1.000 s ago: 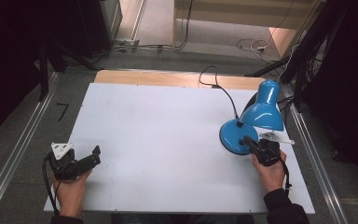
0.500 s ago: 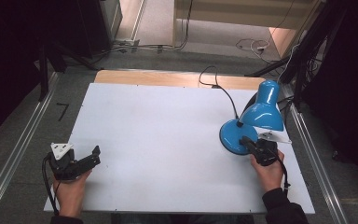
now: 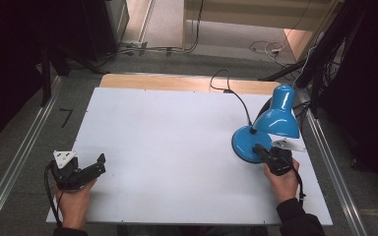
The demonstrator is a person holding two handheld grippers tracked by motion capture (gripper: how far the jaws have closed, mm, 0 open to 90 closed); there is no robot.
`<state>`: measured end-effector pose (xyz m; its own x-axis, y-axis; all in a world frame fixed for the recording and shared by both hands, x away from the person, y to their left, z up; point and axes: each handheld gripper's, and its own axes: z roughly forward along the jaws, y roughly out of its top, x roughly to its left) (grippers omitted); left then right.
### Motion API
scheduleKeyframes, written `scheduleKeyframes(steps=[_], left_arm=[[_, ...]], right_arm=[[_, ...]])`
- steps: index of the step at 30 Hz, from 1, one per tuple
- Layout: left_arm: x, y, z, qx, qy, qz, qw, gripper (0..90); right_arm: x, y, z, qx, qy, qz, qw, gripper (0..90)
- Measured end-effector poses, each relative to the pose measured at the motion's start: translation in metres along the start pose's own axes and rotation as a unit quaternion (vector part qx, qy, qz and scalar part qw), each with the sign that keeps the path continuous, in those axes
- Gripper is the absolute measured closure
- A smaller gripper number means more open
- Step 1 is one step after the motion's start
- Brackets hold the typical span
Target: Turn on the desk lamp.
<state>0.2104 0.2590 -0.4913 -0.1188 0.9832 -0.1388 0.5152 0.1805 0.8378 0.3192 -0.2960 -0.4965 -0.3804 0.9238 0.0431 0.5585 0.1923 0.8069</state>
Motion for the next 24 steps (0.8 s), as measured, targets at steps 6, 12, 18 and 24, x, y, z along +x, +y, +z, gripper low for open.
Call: scheduleKeyframes(steps=[6, 12, 18, 24], left_arm=[[-0.0004, -0.0002, -0.0004, 0.001, 0.000, 0.001, 1.0000, 5.1], [0.0000, -0.0002, -0.0004, 0.001, 0.000, 0.001, 1.0000, 5.1], [0.0003, -0.0001, -0.0008, 0.002, 0.000, 0.001, 1.0000, 5.1], [0.0002, -0.0002, -0.0008, 0.002, -0.001, 0.001, 1.0000, 5.1]], right_arm=[[0.0003, -0.0008, 0.0007, 0.000, 0.000, -0.004, 1.0000, 88.3], [0.0006, -0.0010, 0.0007, -0.001, -0.001, -0.003, 1.0000, 88.4], [0.0009, -0.0014, 0.0006, -0.002, -0.001, -0.006, 1.0000, 88.4], [0.0015, -0.0018, 0.0002, -0.002, -0.004, -0.007, 1.0000, 88.4]])
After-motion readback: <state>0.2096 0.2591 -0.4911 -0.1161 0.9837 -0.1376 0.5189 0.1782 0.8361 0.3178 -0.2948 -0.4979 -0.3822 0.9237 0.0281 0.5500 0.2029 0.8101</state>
